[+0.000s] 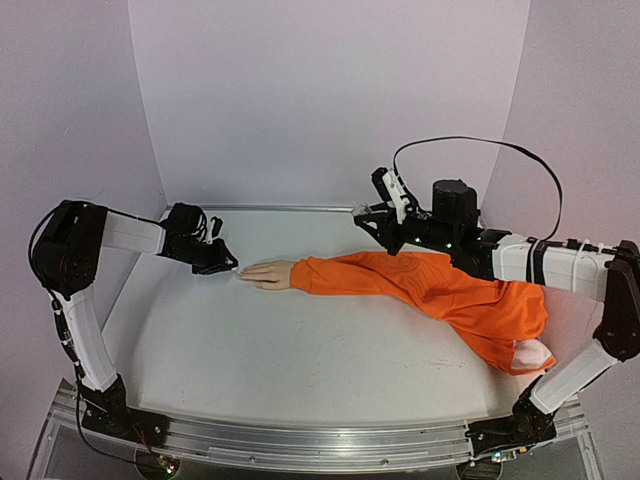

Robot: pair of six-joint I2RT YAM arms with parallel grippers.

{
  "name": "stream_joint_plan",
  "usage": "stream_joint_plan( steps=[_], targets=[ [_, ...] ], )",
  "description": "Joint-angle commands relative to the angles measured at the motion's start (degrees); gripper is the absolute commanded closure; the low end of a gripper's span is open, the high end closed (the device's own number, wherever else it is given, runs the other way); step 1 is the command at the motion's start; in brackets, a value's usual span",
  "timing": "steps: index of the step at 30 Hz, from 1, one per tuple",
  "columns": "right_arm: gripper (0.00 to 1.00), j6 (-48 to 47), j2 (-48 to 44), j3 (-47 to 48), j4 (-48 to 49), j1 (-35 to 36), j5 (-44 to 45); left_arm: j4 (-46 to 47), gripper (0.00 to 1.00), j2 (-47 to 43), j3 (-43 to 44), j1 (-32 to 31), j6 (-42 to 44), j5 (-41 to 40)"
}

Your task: Paint the nails

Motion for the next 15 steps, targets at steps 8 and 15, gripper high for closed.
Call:
stream_joint_plan(
  steps=[8, 15],
  targets=[
    [1.00, 0.5, -0.3, 1.7, 4.1, -0.3, -0.9, 0.8, 1.00, -0.2, 1.5, 0.0, 0.7, -0.9],
    [1.00, 0.6, -0.2, 1.6, 4.0, -0.3, -0.9, 0.8, 1.00, -0.9, 0.4, 0.5, 0.6, -2.6]
  ],
)
